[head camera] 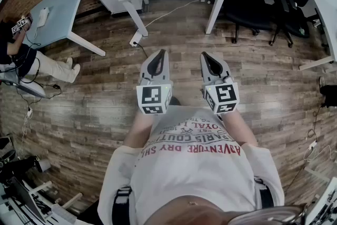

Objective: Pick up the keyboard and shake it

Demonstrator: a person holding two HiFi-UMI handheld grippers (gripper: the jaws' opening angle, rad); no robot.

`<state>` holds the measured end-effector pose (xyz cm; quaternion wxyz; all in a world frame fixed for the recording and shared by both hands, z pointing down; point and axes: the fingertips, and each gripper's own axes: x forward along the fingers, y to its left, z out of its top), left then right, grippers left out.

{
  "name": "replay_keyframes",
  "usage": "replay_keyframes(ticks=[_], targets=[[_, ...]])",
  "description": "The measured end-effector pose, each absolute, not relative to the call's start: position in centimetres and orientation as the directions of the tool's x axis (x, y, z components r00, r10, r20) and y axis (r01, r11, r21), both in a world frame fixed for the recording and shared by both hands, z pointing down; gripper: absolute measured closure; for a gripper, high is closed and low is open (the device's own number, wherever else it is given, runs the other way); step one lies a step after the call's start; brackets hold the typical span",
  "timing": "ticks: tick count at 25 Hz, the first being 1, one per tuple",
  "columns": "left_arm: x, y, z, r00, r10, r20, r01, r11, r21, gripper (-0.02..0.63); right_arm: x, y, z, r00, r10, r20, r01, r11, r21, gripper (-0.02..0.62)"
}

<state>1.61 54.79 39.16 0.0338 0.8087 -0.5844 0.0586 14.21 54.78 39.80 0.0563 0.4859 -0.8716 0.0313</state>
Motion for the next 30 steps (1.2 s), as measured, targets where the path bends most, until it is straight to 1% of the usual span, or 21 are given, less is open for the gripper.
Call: replay_keyframes(ticks=[10,14,19,24,30], targets=[[1.6,54.2,39.2,0.324,-0.937,0.132,-0.945,-0.328,-0.01,0.577,14.0,54.4,40.0,-0.519,-0.844,0.136,-0.852,0.524,0.003,0.571],[1.8,54.0,39.9,0.324,-0.934,0.151,-0.945,-0.328,0.001,0.577,14.5,54.2,40.6,-0.515,-0.846,0.138,-0.856,0.516,-0.032,0.571],[1.1,52.6,41.0,0.329,-0.928,0.174,-0.943,-0.333,0.008,0.577,14.4,52.6,42.2,-0.498,-0.85,0.173,-0.867,0.494,-0.068,0.569],[-0.1,49.1,42.1,0.338,-0.923,0.181,-0.94,-0.34,0.025,0.577,13.6,49.3,43.4,-0.48,-0.854,0.202,-0.877,0.475,-0.077,0.569],[-3.5,41.7,42.3,0.355,-0.916,0.187,-0.935,-0.35,0.057,0.577,10.7,42.1,43.5,-0.452,-0.862,0.227,-0.891,0.449,-0.068,0.571]])
